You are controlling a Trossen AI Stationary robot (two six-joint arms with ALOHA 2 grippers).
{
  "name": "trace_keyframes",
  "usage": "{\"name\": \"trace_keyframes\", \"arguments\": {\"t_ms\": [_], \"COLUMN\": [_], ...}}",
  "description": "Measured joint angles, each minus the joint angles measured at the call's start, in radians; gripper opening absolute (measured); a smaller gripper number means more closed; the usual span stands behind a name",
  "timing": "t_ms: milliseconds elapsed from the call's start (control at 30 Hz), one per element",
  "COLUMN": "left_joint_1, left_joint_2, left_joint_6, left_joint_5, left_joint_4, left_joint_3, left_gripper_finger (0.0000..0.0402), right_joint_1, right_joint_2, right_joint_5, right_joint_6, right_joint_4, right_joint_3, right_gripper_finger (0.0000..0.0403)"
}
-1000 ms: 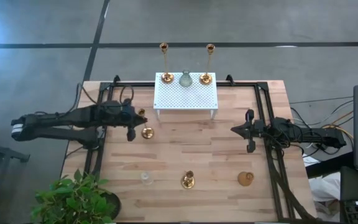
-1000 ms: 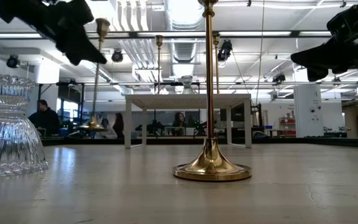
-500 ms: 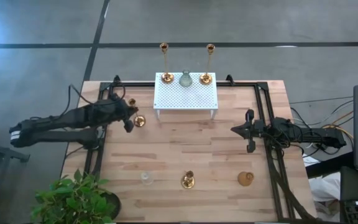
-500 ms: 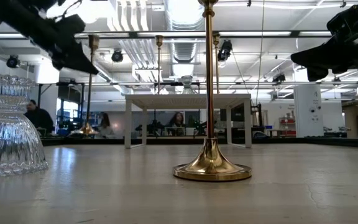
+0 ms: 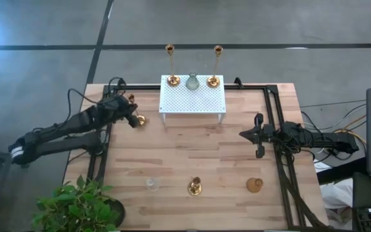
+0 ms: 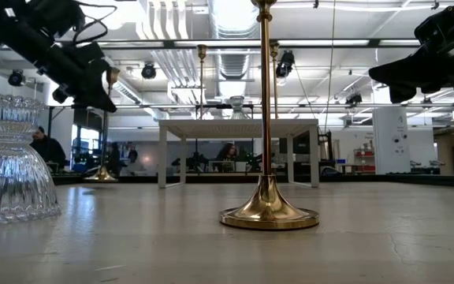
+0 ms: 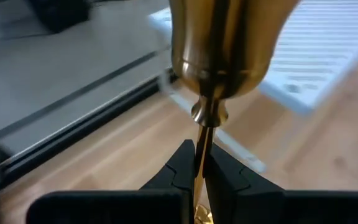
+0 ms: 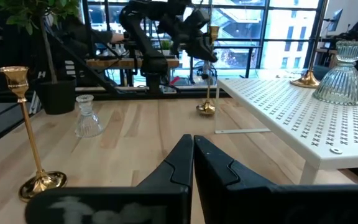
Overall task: Pick & Place candle stick holders
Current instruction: Move the gold candle holder to the top left of the table
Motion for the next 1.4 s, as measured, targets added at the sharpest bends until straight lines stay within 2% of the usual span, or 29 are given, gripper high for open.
{"name": "trace_keyframes", "arguments": {"t_ms": [233,467,667,1100,1400], "left_joint_1": [0.204,0.347,0.36,0.36,0.36], "left_joint_2": [0.017,0.094,0.151,0.214,0.213], "left_joint_6": [0.047,0.092,0.099,0.13,0.104], "left_joint_5": [0.135,0.266,0.278,0.278,0.277], "left_joint_4": [0.135,0.146,0.242,0.26,0.263], "left_joint_3": [-0.003,-0.007,-0.008,-0.009,-0.009], "left_gripper_finger": [0.0021,0.0021,0.0021,0.0022,0.0099], "right_joint_1": [0.0,0.0,0.0,0.0,0.0], "right_joint_2": [0.0,0.0,0.0,0.0,0.0], "right_joint_5": [0.0,0.0,0.0,0.0,0.0], "right_joint_6": [0.0,-0.001,0.001,-0.001,-0.001], "right_joint_4": [0.0,0.0,0.0,0.0,0.0], "right_joint_3": [0.0,0.0,0.0,0.0,0.0], "right_gripper_finger": [0.0008,0.0008,0.0008,0.0008,0.0008]}}
